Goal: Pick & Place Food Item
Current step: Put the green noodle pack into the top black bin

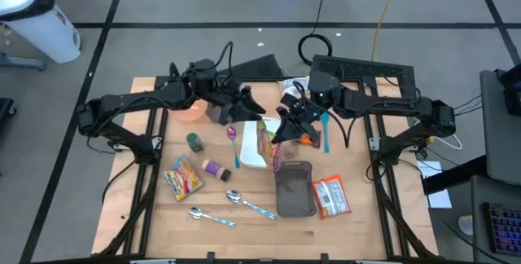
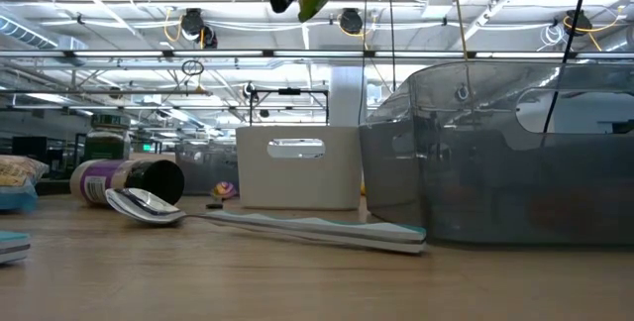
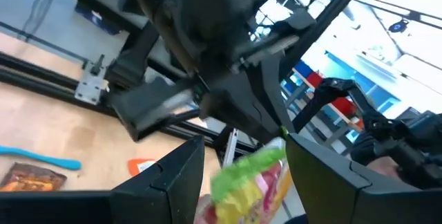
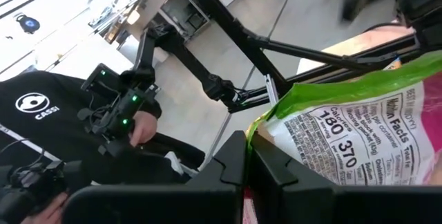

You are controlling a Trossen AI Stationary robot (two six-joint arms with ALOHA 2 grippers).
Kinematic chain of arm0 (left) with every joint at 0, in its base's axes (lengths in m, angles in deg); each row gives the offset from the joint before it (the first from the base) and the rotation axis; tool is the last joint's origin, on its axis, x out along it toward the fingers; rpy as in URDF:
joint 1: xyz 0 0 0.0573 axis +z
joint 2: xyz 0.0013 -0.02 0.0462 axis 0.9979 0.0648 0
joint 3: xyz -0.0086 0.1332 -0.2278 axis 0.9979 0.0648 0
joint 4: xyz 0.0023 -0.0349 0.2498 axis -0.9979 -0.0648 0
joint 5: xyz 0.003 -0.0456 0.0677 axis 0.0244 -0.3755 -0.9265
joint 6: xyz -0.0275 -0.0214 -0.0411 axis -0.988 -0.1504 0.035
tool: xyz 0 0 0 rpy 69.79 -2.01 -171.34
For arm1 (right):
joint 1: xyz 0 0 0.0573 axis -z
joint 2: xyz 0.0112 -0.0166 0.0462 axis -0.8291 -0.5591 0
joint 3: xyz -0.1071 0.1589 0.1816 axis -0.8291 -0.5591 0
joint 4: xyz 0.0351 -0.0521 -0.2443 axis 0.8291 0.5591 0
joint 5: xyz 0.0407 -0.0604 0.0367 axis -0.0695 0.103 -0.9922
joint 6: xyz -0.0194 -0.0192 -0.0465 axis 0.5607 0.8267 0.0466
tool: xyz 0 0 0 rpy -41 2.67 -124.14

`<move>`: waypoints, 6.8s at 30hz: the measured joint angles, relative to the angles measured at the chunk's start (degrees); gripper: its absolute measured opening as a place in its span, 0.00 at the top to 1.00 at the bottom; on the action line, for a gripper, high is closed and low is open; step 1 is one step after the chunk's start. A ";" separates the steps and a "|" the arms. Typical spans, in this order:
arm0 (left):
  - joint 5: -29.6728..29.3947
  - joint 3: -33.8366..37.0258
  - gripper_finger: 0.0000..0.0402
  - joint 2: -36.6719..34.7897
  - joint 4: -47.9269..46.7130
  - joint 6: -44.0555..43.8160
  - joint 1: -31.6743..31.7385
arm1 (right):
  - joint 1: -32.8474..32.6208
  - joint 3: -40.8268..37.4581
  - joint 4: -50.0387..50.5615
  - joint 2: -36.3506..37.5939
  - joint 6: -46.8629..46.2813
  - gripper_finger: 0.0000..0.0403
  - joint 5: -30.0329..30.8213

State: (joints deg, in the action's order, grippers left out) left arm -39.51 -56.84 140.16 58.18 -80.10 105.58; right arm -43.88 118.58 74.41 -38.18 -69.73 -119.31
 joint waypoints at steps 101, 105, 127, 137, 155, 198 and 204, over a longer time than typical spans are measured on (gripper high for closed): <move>-21.19 0.07 1.00 -0.02 0.32 -1.87 3.84 | 12.52 -0.02 15.96 7.88 26.76 0.59 27.55; -20.78 0.07 1.00 -0.02 1.27 -1.89 3.95 | 12.50 -0.02 17.15 7.69 27.09 0.59 27.54; -19.51 0.07 1.00 -0.03 1.73 -0.94 3.94 | 12.50 -0.02 20.93 7.69 28.77 0.95 30.24; -18.11 0.07 0.99 -0.03 1.53 -0.86 3.95 | 12.50 -0.02 20.95 7.69 28.74 1.00 30.08; -17.96 0.00 0.72 -0.04 7.37 1.33 4.49 | 12.52 -0.10 21.16 10.32 25.88 1.00 30.06; -23.74 -62.88 0.56 26.27 -70.71 26.06 -2.45 | 14.77 11.04 39.55 -0.21 39.27 1.00 9.14; -24.00 -62.90 0.56 26.23 -75.45 27.76 -2.56 | 14.75 11.04 38.77 -1.69 39.71 1.00 9.00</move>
State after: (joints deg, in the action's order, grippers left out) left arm -63.51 -119.75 166.39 -17.27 -52.35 103.02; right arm -29.13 129.62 113.18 -39.88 -30.01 -110.32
